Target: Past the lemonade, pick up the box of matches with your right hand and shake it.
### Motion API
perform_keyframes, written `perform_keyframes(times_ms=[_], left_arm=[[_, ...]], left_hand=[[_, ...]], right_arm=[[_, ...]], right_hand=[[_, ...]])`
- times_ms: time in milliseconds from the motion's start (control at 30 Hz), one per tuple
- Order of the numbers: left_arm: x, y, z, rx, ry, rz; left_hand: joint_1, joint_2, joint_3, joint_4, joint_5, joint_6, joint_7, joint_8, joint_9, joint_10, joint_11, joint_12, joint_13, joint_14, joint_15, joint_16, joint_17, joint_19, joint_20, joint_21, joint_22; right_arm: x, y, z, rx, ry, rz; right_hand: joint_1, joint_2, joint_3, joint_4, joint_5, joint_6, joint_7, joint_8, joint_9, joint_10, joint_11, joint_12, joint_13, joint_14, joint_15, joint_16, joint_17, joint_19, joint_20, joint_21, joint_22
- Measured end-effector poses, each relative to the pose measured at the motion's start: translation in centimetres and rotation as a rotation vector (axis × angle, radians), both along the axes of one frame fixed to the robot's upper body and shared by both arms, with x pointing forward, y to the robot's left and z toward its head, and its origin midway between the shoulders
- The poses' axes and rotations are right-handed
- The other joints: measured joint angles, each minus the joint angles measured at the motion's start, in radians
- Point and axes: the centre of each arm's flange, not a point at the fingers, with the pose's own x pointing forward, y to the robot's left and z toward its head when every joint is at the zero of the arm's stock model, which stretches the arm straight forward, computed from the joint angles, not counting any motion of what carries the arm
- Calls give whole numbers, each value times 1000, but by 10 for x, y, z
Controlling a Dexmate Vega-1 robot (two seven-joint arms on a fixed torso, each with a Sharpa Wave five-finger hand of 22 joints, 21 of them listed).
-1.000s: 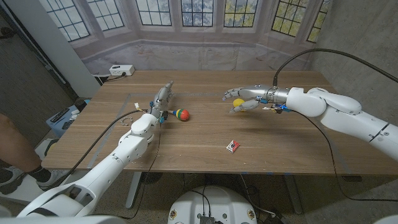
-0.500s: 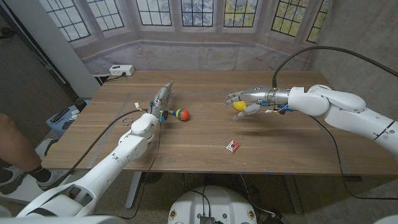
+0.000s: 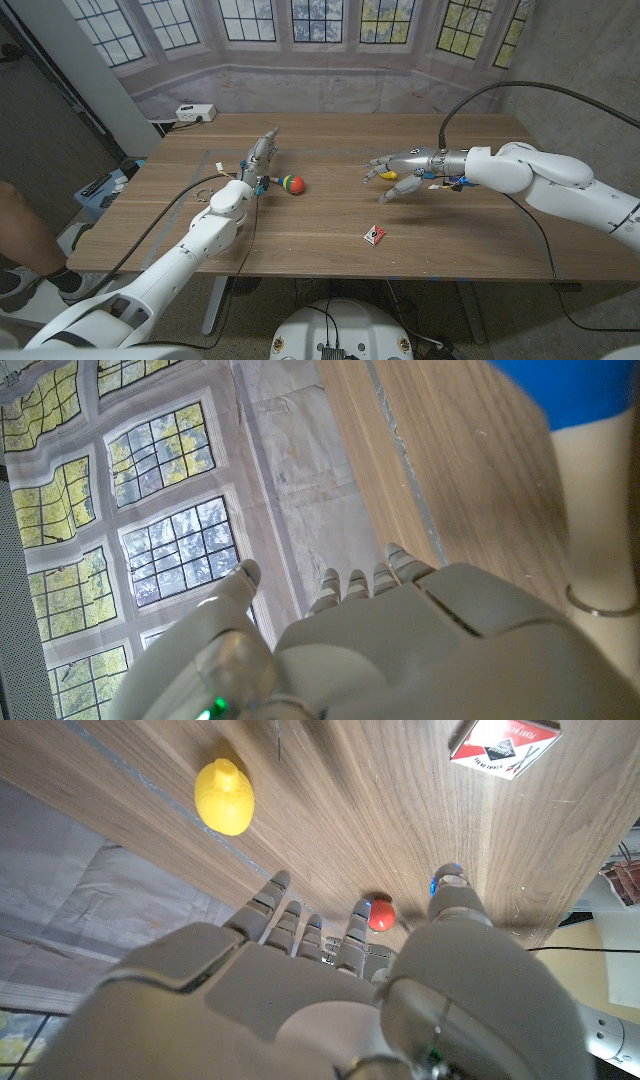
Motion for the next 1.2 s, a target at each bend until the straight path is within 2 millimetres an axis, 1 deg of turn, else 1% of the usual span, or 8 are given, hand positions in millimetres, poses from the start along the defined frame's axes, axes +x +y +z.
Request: perform_keyframes(times_ms=[133, 233, 367, 433, 700, 800, 1033, 1200], left_arm=[[0, 1, 1, 1, -1, 2], [0, 1, 1, 1, -1, 1], [0, 3, 1, 4, -2, 3], [0, 2, 1, 6, -2, 1], [-2, 2, 4, 16, -10, -3], [-2, 3, 5, 19, -13, -4], [-5, 3, 7, 26, -20, -5], [-7, 3, 7, 33, -26, -4]], left_hand=[[0, 0, 0, 0, 0, 0, 0, 0, 0, 0, 0, 0, 0, 0, 0, 0, 0, 0, 0, 0, 0], [0, 0, 0, 0, 0, 0, 0, 0, 0, 0, 0, 0, 0, 0, 0, 0, 0, 0, 0, 0, 0], [0, 0, 0, 0, 0, 0, 0, 0, 0, 0, 0, 0, 0, 0, 0, 0, 0, 0, 0, 0, 0], [0, 0, 0, 0, 0, 0, 0, 0, 0, 0, 0, 0, 0, 0, 0, 0, 0, 0, 0, 0, 0], [0, 0, 0, 0, 0, 0, 0, 0, 0, 0, 0, 0, 0, 0, 0, 0, 0, 0, 0, 0, 0], [0, 0, 0, 0, 0, 0, 0, 0, 0, 0, 0, 0, 0, 0, 0, 0, 0, 0, 0, 0, 0], [0, 0, 0, 0, 0, 0, 0, 0, 0, 0, 0, 0, 0, 0, 0, 0, 0, 6, 6, 0, 0], [0, 0, 3, -3, 0, 0, 0, 0, 0, 0, 0, 0, 0, 0, 0, 0, 0, 6, 6, 0, 0]], right_arm=[[-3, -1, -6, -7, 2, -11], [-7, 0, -11, -16, 9, -6], [-8, -2, -14, -13, -9, -23], [-11, -1, -19, -20, -1, -19], [-16, -1, -29, -25, -33, -35], [-18, 1, -34, -28, -36, -34], [-21, 2, -44, -38, -42, -36], [-23, 1, -52, -49, -56, -42]], right_hand=[[8, -8, 0, 0, 0, 0, 0, 0, 0, -11, 0, 0, -3, -5, -5, 0, 0, 0, 0, 0, 0], [13, -2, 0, 0, 0, 0, 0, 0, 0, -11, 0, 0, -4, -5, -5, 0, 0, 0, 0, 0, 0], [22, -12, 0, 0, 8, 8, -3, 4, 0, -11, 0, 0, -4, -5, -5, 0, 0, 0, 0, 0, 0], [27, -9, 4, -4, 8, 10, -1, 4, 0, -10, 0, 0, -4, -5, -5, 0, 0, 0, 0, 0, 0], [43, -17, 4, -4, 8, 13, -5, 4, 0, -14, -3, 0, -4, -5, -5, 1, 0, 0, 0, 0, 0], [53, -16, 11, -5, 14, 13, -5, 4, 0, -14, -3, 0, -4, -5, -5, 1, 0, 0, 0, 0, 0], [72, -19, 11, -5, 16, 13, -5, 4, 0, -14, -3, 4, -4, -5, -5, 1, 0, 0, 0, 0, 0], [84, -21, 18, -4, 16, 13, -5, 4, 4, -14, -3, 4, -4, -5, -5, 5, 0, 4, -4, 0, 0]])
